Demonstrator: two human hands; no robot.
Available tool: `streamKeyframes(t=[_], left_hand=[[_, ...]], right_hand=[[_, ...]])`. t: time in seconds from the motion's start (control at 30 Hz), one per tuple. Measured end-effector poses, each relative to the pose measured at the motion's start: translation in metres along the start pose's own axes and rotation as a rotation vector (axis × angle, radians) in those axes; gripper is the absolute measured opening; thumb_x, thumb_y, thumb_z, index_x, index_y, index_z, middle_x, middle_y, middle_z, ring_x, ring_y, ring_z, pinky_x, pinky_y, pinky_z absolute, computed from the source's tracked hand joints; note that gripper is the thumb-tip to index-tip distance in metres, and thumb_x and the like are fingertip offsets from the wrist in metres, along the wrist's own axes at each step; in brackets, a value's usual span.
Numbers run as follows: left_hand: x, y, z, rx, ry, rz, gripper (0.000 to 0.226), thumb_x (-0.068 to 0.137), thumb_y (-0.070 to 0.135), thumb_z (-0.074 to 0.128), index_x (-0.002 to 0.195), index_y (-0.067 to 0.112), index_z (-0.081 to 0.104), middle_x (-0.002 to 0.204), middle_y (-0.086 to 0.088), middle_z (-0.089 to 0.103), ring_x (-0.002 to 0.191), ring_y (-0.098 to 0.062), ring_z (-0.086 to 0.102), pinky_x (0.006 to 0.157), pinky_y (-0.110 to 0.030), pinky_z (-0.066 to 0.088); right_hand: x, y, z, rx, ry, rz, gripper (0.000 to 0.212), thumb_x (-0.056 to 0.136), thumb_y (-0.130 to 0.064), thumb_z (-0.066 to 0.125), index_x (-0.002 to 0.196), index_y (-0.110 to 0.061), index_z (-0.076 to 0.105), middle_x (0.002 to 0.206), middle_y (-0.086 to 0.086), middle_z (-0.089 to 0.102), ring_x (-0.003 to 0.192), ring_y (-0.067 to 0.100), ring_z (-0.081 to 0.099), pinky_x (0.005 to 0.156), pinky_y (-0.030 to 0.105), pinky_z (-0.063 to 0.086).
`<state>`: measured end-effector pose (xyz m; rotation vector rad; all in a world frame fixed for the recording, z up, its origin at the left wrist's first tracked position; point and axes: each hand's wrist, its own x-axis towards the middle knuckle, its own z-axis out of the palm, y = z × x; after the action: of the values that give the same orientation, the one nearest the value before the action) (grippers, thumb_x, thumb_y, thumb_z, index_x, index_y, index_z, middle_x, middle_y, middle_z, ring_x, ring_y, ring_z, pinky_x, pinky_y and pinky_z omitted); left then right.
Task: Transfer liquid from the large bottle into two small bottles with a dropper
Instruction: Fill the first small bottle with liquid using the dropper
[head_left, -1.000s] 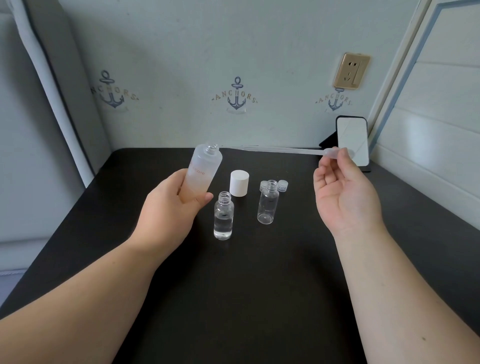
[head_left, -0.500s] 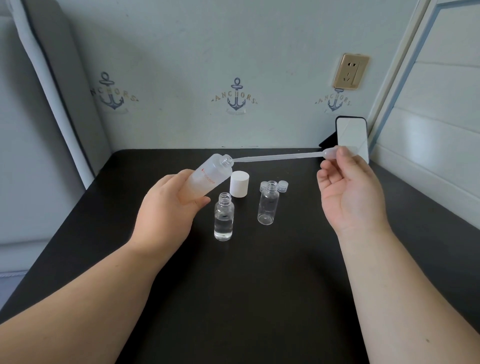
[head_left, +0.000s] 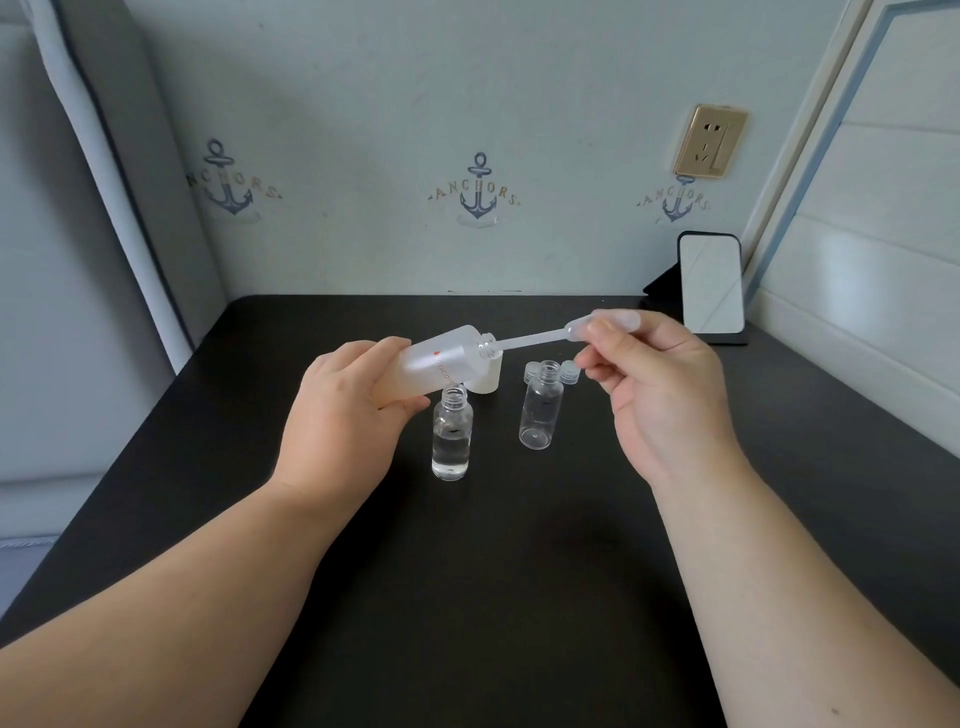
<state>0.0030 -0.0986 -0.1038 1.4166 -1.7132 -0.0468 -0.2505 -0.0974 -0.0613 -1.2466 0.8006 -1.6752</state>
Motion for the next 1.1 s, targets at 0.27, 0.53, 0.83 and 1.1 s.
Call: streamKeyframes(t=[0.27,0.53,0.83,1.1], left_hand=[[-0.001,0.000,0.003,0.014,0.023,0.024,0.051,0.083,0.022,0.082,0.131,0.023,0.065,0.118,0.007,0.063,0.111,-0.022,0.053,0.091,-0.031,0.039],[-0.001,0.001,0.002,0.003,0.021,0.014,0.052,0.084,0.024,0.081,0.133,0.023,0.064,0.121,0.008,0.063,0.113,-0.021,0.053,0.093,-0.031,0.040],[-0.001,-0.001,0.003,-0.007,0.020,-0.020,0.053,0.083,0.025,0.083,0.133,0.025,0.064,0.120,0.009,0.063,0.113,-0.021,0.053,0.092,-0.030,0.039],[0.002,-0.002,0.002,-0.017,0.002,-0.057,0.049,0.083,0.026,0.081,0.130,0.027,0.064,0.117,0.010,0.063,0.110,-0.021,0.055,0.093,-0.038,0.047]], right_hand=[[-0.004,0.009,0.009,-0.132,-0.045,-0.015,0.007,0.090,-0.005,0.072,0.092,-0.010,0.077,0.091,0.013,0.077,0.071,0.020,0.071,0.062,0.022,0.051],[-0.003,0.007,0.008,-0.091,-0.049,0.002,0.006,0.089,-0.007,0.072,0.093,-0.011,0.076,0.095,0.014,0.077,0.069,0.021,0.068,0.058,0.021,0.047],[-0.001,0.003,-0.001,0.039,-0.013,0.077,0.021,0.080,-0.026,0.074,0.095,-0.012,0.076,0.097,0.005,0.077,0.076,0.015,0.069,0.069,0.023,0.052],[0.004,0.001,-0.009,0.226,0.031,0.111,0.014,0.089,-0.020,0.068,0.083,-0.017,0.081,0.093,0.002,0.076,0.079,0.013,0.069,0.069,0.022,0.054]])
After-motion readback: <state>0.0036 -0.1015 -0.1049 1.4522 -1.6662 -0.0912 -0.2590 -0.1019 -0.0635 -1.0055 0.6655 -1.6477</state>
